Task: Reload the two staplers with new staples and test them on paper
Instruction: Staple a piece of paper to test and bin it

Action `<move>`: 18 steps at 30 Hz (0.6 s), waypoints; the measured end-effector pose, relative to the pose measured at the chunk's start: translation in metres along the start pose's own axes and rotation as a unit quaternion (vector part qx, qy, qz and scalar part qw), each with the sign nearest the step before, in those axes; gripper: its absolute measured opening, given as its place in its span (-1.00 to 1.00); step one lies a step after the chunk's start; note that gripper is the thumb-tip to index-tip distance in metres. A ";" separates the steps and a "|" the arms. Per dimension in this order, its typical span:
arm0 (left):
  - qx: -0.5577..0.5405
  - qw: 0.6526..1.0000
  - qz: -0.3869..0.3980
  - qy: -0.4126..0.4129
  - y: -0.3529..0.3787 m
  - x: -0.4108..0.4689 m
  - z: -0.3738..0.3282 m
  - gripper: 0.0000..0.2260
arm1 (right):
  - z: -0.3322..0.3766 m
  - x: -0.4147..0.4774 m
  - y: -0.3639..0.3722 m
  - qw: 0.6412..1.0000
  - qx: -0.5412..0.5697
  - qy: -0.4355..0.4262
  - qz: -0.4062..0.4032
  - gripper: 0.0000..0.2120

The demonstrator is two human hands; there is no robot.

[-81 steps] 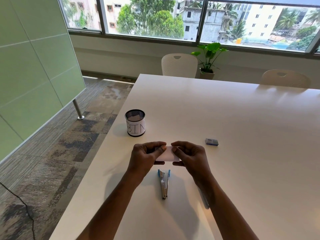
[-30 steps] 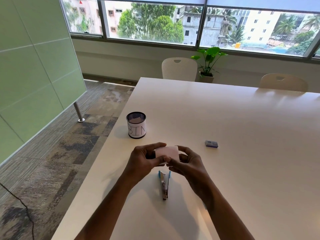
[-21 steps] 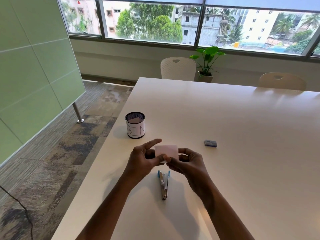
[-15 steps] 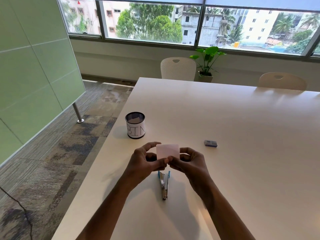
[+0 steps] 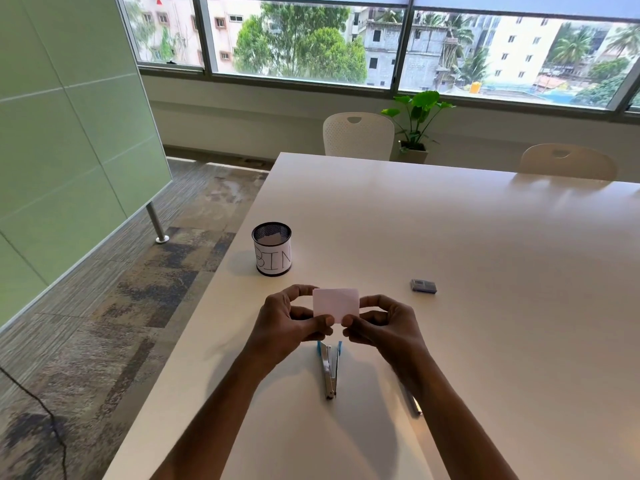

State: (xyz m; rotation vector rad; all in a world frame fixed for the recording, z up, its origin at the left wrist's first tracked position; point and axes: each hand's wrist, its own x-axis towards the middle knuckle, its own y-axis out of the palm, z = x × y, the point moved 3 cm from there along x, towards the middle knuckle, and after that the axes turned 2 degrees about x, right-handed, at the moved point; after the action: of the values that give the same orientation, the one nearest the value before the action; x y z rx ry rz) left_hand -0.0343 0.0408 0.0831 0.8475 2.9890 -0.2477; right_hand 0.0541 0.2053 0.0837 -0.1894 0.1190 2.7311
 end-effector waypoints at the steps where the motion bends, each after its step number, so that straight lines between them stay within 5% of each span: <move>1: -0.014 1.000 0.005 -0.006 0.000 0.000 0.000 -0.51 | 0.001 0.000 -0.001 1.000 0.003 0.001 0.000 -0.65; 14: -0.120 0.992 -0.013 -0.029 -0.009 -0.002 0.005 -0.79 | 0.003 0.002 -0.001 0.999 0.040 0.004 0.013 -0.72; 18: -0.110 0.992 -0.059 -0.009 -0.014 -0.001 0.007 -0.84 | -0.014 0.004 -0.003 0.993 -0.067 -0.030 -0.093 -0.88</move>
State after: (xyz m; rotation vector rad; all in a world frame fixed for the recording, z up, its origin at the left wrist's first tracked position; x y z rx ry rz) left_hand -0.0413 0.0275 0.0786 0.6441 2.9802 0.0714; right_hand 0.0531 0.2082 0.0696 -0.1476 -0.0953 2.5563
